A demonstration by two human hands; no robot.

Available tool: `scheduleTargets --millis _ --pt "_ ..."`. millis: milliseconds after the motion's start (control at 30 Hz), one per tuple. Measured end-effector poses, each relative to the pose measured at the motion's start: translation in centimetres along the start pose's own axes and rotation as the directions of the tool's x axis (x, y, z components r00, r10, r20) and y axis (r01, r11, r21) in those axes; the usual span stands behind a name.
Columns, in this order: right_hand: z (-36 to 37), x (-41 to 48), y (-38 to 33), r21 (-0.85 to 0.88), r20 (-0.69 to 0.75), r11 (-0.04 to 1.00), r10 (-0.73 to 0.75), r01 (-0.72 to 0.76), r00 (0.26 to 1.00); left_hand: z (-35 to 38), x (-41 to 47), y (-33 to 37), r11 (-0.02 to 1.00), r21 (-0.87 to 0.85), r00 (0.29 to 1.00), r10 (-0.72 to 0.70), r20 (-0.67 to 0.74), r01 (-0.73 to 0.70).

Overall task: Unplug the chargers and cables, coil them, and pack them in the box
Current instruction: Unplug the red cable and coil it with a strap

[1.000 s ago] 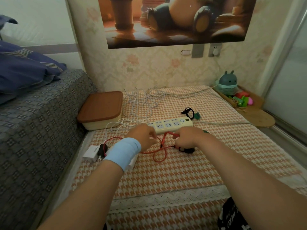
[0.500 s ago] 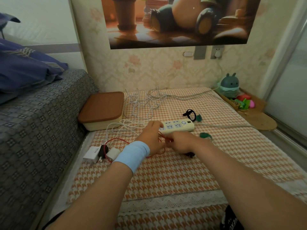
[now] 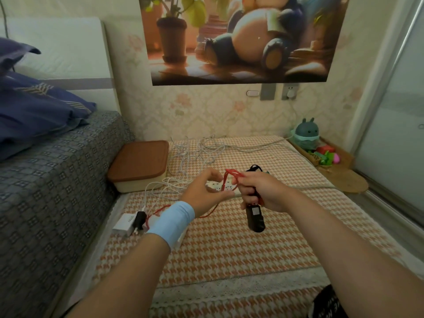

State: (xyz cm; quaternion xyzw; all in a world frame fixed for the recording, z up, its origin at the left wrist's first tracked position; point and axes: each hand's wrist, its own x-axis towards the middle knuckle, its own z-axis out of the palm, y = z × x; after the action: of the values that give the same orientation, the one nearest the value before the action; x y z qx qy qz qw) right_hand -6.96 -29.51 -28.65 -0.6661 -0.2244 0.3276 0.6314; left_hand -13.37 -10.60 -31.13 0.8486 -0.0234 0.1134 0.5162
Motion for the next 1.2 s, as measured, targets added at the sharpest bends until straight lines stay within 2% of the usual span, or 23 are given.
scheduleTargets --millis 133,233,300,333,433,467,533,600,700,767,867,933,1033,1100,1133,1200 --pt "0.8 -0.4 -1.0 0.174 0.012 0.983 -0.057 0.054 0.998 1.1 -0.7 0.9 0.999 0.016 0.991 -0.037 0.125 0.035" --pt "0.7 -0.6 -1.4 0.201 -0.02 0.975 -0.092 0.094 0.996 0.8 -0.5 1.6 0.988 0.157 0.995 -0.027 0.093 0.012" --pt "0.0 -0.7 -1.3 0.158 -0.09 0.983 -0.08 0.093 0.993 -0.5 0.1 1.5 0.955 0.281 0.993 -0.106 0.042 0.09" --pt "-0.4 -0.8 -1.1 0.117 -0.119 0.99 -0.07 0.084 0.99 -1.4 0.2 1.4 0.919 0.357 0.982 -0.186 0.026 0.165" --pt "-1.3 -1.0 -0.9 -0.058 -0.122 0.998 -0.01 0.003 0.992 -3.8 -0.1 0.6 0.681 0.657 0.902 -0.432 0.004 0.324" --pt "-1.4 -1.1 -0.8 -0.111 -0.107 0.994 0.013 -0.025 0.994 -4.2 -0.4 0.2 0.666 0.67 0.885 -0.464 0.028 0.328" --pt "-1.2 -0.9 -0.6 -0.185 -0.078 0.98 0.058 -0.072 0.995 -4.3 -0.7 0.0 0.787 0.562 0.911 -0.39 0.133 0.255" --pt "-0.8 -0.7 -0.5 -0.246 -0.056 0.964 0.091 -0.102 0.994 -3.6 -1.1 1.0 0.89 0.447 0.96 -0.198 0.199 0.091" --pt "-0.1 -0.3 -0.4 -0.274 -0.009 0.954 0.124 -0.121 0.992 -1.4 -1.1 2.4 0.917 0.378 0.985 0.067 0.158 -0.123" --pt "0.4 -0.3 -0.7 -0.247 0.046 0.963 0.123 -0.108 0.991 -0.2 -0.9 2.6 0.927 0.341 0.982 0.105 0.159 -0.155" --pt "0.5 -0.4 -1.0 -0.145 0.106 0.985 0.106 -0.09 0.989 -0.5 -0.2 1.9 0.935 0.339 0.989 0.056 0.14 -0.101" --pt "0.1 -0.3 -1.1 -0.069 0.067 0.994 0.093 -0.089 0.993 -1.4 0.0 1.6 0.954 0.3 0.991 -0.028 0.135 -0.014" --pt "-0.5 -0.2 -1.3 0.022 -0.03 0.997 0.078 -0.077 0.997 -2.6 0.3 1.4 0.991 0.056 0.967 -0.13 0.217 0.121" --pt "-0.6 -0.1 -1.4 0.055 -0.081 0.996 0.076 -0.072 0.994 -3.3 0.1 1.9 0.94 -0.197 0.933 -0.214 0.291 0.277" --pt "-0.6 -0.1 -1.4 0.068 -0.104 0.995 0.078 -0.071 0.992 -3.7 0.0 2.2 0.898 -0.261 0.9 -0.253 0.355 0.355" --pt "-0.7 0.2 -1.3 0.098 -0.157 0.993 0.081 -0.066 0.984 -4.8 -0.3 2.4 0.879 -0.181 0.835 -0.329 0.44 0.442"
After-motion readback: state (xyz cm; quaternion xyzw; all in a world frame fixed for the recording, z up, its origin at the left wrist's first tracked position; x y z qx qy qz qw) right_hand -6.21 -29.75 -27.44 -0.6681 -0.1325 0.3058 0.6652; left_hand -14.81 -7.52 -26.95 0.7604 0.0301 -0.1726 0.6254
